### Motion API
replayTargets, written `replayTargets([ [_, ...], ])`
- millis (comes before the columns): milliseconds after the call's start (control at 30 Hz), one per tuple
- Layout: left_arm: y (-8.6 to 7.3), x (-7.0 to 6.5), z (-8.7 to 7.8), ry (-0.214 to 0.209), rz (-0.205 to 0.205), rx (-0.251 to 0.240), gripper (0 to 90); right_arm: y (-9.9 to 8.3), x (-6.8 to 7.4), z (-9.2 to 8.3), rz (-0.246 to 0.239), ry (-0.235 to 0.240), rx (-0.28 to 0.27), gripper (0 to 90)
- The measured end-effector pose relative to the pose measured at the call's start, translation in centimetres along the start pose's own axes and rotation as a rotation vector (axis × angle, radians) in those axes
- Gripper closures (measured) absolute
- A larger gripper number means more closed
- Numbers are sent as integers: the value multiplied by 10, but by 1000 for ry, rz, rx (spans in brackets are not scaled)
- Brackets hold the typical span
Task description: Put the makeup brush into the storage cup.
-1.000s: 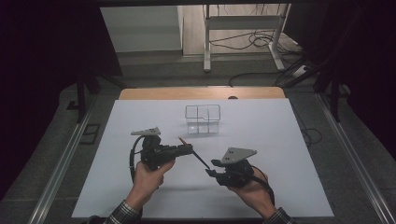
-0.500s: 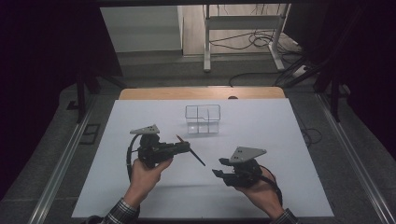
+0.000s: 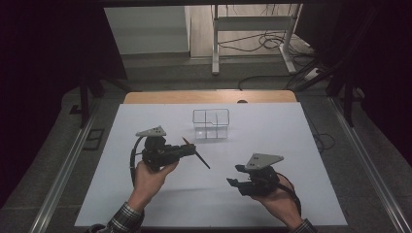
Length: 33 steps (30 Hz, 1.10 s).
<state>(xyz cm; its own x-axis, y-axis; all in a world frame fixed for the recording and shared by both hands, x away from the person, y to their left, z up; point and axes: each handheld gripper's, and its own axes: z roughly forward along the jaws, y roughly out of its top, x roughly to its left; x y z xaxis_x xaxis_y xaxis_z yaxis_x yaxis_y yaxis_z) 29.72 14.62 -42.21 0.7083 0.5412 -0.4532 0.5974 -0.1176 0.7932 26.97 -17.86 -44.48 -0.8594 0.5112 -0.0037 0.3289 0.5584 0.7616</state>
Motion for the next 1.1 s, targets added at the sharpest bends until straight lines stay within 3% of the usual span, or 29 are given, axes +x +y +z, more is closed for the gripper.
replayTargets([
  [600, 12, 7, 0, 66, 35, 18, 835, -18, -8, -13, 20, -38, 14, 312],
  [1100, 28, 18, -1, 151, 60, 38, 836, -35, -16, -22, 48, -80, 25, 176],
])
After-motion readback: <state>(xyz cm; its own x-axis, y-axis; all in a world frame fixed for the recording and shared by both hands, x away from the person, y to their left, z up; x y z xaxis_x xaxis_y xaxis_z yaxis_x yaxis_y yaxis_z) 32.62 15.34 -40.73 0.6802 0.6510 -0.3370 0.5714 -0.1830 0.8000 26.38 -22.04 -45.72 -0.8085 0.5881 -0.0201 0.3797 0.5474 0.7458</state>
